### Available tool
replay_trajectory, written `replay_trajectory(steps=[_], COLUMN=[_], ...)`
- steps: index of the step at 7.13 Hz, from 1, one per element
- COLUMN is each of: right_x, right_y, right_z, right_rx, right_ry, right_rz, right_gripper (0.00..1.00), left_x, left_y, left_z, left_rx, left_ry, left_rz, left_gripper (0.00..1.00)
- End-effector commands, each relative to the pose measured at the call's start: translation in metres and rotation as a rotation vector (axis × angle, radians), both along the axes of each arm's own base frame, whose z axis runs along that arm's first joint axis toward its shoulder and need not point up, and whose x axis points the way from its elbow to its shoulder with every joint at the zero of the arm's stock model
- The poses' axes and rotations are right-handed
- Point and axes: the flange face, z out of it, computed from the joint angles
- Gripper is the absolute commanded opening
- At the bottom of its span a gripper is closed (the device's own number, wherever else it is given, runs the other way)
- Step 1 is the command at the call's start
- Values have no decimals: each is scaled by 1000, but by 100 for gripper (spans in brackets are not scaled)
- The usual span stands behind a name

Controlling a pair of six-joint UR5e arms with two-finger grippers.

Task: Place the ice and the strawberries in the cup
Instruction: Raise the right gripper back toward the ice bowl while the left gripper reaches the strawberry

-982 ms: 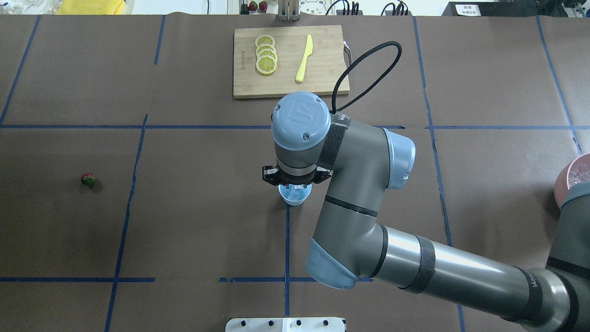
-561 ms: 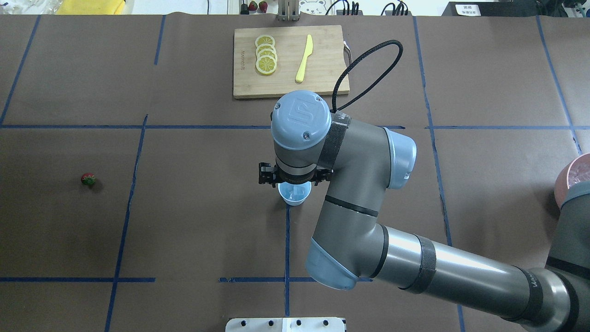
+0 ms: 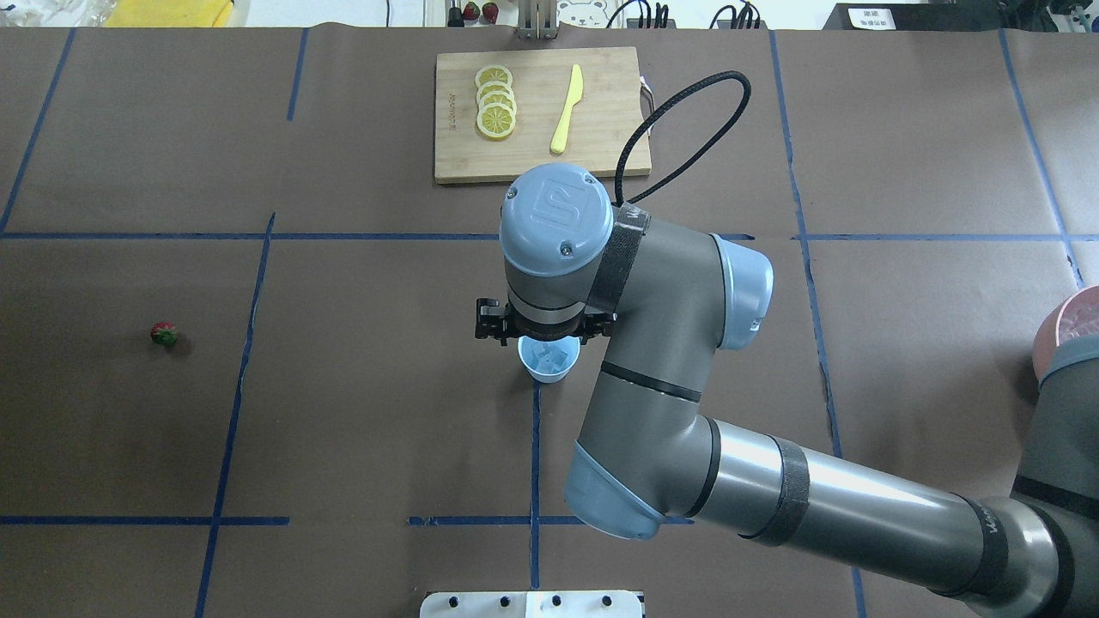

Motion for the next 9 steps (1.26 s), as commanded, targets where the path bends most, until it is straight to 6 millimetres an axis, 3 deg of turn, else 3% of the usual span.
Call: replay_trajectory(steps=[1,3,4,5,7,9], right_x=[63,161,220,265,334,375], right_y=[-30,-61,-82,-102,-119,-122], right_z=[-2,37,70,101,165,203], right_rx=[1,62,102,142,187,203], right_ry=[-10,-9,-9,5,38,51], right_rz=[22,-12,-57,-101,-165,-201], right_gripper=[100,100,100,100,100,100], left_x=[36,85,112,143,207,253], left_y=[2,8,32,49,74,90], left_z=[-18,-46,-50,-62,-62,-46], left_rx=[-29,-74,-98,-100,-105,-107], left_ry=[-7,49,67,32,-18,-82], left_rz=[-22,-121,-144,-176,-234,-248], left_gripper=[100,100,100,100,99,99])
